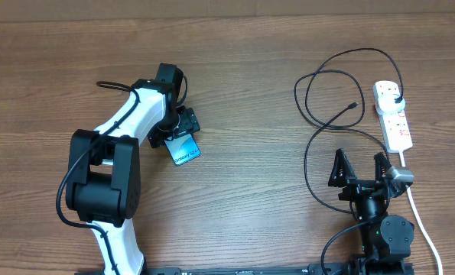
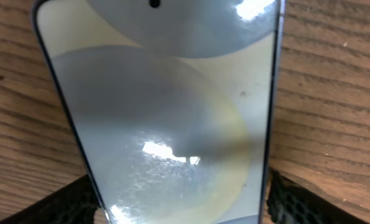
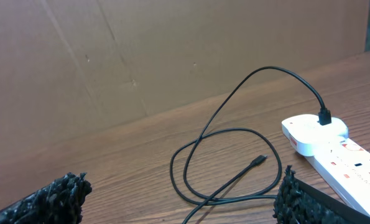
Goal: Plug charger to phone and switch on socket
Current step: 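Close the left gripper on the phone's edge and lift it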
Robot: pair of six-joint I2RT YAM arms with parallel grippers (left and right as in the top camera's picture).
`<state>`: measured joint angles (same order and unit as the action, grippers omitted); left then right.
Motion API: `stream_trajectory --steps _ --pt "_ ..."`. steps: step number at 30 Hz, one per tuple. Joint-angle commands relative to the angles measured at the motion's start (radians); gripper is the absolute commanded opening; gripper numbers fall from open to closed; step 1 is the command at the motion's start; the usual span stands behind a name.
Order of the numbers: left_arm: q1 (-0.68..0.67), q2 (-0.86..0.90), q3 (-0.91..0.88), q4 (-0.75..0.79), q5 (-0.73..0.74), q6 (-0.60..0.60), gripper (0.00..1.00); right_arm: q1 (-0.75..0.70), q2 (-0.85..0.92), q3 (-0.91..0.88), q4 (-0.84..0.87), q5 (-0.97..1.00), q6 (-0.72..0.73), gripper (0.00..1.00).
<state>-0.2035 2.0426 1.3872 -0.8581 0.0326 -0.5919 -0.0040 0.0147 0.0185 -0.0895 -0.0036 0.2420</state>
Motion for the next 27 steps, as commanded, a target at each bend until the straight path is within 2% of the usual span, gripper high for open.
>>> stream_trajectory --steps 1,6,19,25,27 --pt "-0.006 0.031 -0.005 -0.017 -0.007 0.017 0.94 0.009 -0.01 -0.011 0.006 -0.01 -0.008 1.0" --pt "-0.006 0.031 -0.01 -0.028 -0.008 0.032 1.0 0.009 -0.01 -0.011 0.006 -0.01 -0.008 1.0" --pt "-0.006 0.046 -0.011 -0.042 -0.005 0.036 1.0 0.009 -0.01 -0.011 0.006 -0.01 -0.008 1.0" --pt "-0.006 0.135 -0.011 -0.042 0.038 -0.008 1.0 0.009 -0.01 -0.011 0.006 -0.01 -0.008 1.0" --pt "-0.006 0.158 -0.011 -0.042 0.038 -0.046 0.97 0.009 -0.01 -0.011 0.006 -0.01 -0.008 1.0"
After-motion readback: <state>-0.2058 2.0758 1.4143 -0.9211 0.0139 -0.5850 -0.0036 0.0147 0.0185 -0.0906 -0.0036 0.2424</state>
